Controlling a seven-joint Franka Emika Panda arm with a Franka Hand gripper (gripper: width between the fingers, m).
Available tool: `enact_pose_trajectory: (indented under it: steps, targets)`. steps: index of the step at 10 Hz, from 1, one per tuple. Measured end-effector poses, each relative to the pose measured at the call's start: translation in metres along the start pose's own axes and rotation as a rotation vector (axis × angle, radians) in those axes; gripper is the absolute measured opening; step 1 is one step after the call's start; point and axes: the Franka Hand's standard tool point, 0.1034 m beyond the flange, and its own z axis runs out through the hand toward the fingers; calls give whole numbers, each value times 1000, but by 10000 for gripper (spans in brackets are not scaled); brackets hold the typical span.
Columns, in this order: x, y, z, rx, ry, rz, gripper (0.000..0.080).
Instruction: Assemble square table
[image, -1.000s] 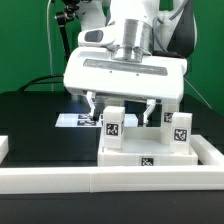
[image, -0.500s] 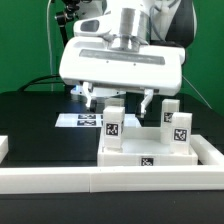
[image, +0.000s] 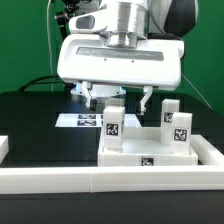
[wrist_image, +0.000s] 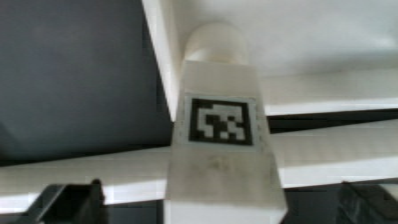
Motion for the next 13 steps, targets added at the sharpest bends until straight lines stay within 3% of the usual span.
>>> enact_pose_trajectory:
  steps: [3, 5, 12, 13]
  targets:
    - [-1, 7, 7, 19, -197, 29, 648]
    - [-9, 6, 8, 35, -364, 43, 648]
    - [0, 0, 10, 31, -380, 60, 638]
    - [0, 1, 10, 31, -380, 61, 470]
